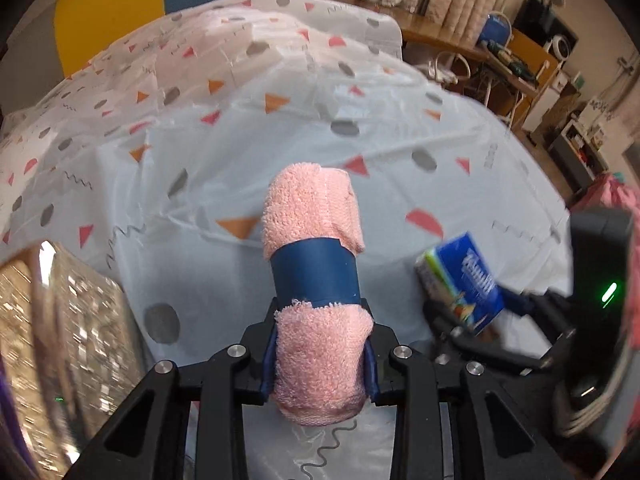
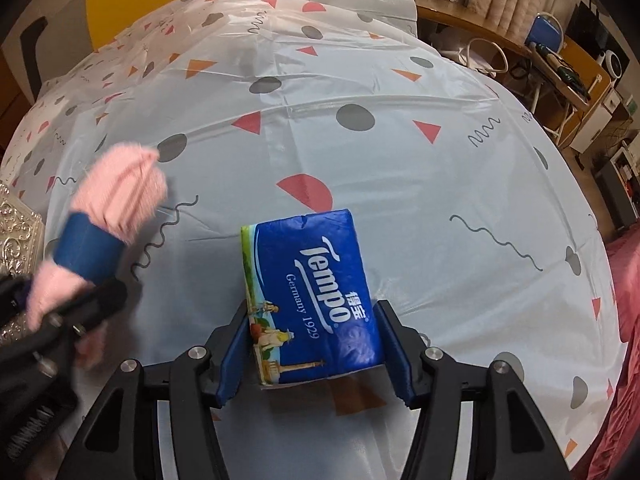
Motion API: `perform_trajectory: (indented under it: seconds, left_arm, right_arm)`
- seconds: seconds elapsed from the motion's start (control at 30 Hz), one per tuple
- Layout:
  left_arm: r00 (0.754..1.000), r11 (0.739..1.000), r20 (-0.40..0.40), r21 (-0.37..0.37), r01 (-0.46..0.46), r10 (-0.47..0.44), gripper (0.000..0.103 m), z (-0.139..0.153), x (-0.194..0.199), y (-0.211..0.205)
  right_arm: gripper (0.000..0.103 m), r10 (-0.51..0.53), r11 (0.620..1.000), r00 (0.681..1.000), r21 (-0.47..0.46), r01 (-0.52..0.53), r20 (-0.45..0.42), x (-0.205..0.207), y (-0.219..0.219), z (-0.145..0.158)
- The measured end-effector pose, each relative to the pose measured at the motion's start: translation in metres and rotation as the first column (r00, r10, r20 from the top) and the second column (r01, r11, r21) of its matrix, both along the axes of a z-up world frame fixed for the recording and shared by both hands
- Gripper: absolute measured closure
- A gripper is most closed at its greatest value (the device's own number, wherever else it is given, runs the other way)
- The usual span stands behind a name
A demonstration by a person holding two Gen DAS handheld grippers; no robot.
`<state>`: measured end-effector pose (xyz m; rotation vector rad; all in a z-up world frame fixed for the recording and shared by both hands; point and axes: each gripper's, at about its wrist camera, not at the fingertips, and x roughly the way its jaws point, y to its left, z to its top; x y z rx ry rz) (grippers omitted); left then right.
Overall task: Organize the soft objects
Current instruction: 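Carry the pink towel roll into the gold tray and open the left gripper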
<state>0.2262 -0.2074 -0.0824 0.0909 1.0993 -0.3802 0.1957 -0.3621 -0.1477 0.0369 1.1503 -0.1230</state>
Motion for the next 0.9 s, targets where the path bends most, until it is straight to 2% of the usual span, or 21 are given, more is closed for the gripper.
perform_trajectory:
  seconds: [0.2, 0.43, 0.6, 0.8, 0.9]
  left_arm:
    - [0.992, 0.995, 0.099, -0.067, -0.069, 0.076, 0.069, 0.063, 0.014, 0.035]
    - [0.959, 0.973, 0.186, -0.127, -0.19, 0.212, 0.069, 0.114, 0.013, 0.11]
    - [0.935, 0.957, 0.223, -0.151, -0.247, 0.277, 0.069, 0.133, -0.001, 0.169]
    - [0.894, 0.934, 0.276, -0.16, -0.321, 0.354, 0.069, 0.149, -0.032, 0.251]
    - [0.866, 0.915, 0.297, -0.16, -0.371, 0.403, 0.069, 0.149, -0.052, 0.295]
  right_arm:
    - [0.043, 0.055, 0.998, 0.998, -0.037, -0.054, 0.031, -0.003, 0.003, -0.001]
    - [0.043, 0.064, 0.997, 0.997, -0.054, -0.062, 0.038, 0.006, 0.009, -0.001]
    - [0.044, 0.092, 0.992, 0.994, -0.091, -0.087, 0.056, -0.002, 0.02, 0.002]
    - [0.046, 0.119, 0.985, 0.99, -0.13, -0.109, 0.07, -0.006, 0.027, 0.003]
    - [0.046, 0.109, 0.988, 0.992, -0.119, -0.101, 0.067, -0.006, 0.027, 0.003]
